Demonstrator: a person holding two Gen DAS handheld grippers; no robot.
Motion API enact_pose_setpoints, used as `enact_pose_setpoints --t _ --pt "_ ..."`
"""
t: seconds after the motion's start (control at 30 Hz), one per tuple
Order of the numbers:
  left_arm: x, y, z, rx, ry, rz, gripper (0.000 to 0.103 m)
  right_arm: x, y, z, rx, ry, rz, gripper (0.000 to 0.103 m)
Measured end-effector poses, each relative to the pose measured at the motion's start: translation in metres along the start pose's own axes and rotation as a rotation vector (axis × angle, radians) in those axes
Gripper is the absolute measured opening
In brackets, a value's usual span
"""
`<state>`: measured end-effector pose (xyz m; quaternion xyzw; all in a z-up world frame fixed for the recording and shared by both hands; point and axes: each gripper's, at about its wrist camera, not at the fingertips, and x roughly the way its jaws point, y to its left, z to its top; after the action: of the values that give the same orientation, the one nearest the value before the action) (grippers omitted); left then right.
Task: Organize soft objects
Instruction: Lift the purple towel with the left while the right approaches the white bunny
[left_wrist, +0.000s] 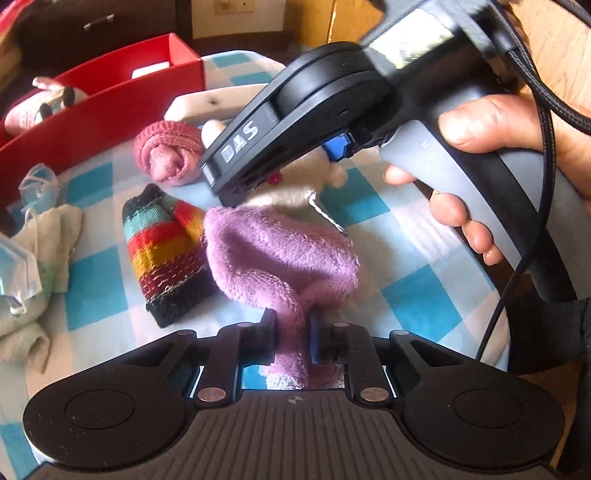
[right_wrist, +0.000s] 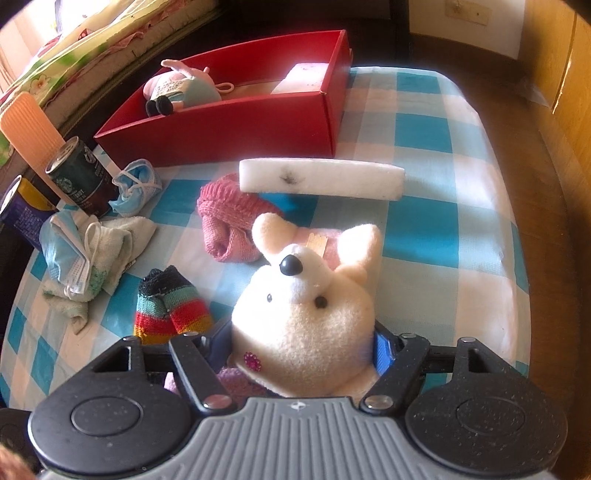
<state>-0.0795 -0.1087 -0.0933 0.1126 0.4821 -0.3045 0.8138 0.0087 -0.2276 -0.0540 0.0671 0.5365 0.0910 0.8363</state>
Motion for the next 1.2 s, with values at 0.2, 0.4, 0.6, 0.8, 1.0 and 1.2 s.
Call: enact_pose_setpoints --t 0.2,0.4,0.6,0.8,1.0,1.2 --pt "-0.009 0.003 0.004 -0.026 -0.028 -0.036 0.015 -0.012 -0.003 0.002 0.032 -0.042 0.023 0.049" --pt "-0.020 0.008 0.010 -0.047 -0.065 -0.039 0.015 -0.020 -0.009 0.005 0.057 -0.067 0.036 0.048" --pt "-0.027 0.010 0.015 -0.052 -0.097 -0.033 0.015 -0.026 -0.009 0.007 0.059 -0.084 0.042 0.048" --pt "-0.041 0.019 0.023 -0.077 -0.148 -0.010 0.015 -0.037 -0.012 0.013 0.068 -0.128 0.036 0.048" --pt "-0.050 0.037 0.027 -0.131 -0.187 0.032 0.015 -0.047 -0.017 0.019 0.073 -0.166 0.014 0.048" --pt "-0.056 0.050 0.031 -0.162 -0.205 0.082 0.016 -0.044 -0.010 0.016 0.024 -0.160 -0.021 0.048"
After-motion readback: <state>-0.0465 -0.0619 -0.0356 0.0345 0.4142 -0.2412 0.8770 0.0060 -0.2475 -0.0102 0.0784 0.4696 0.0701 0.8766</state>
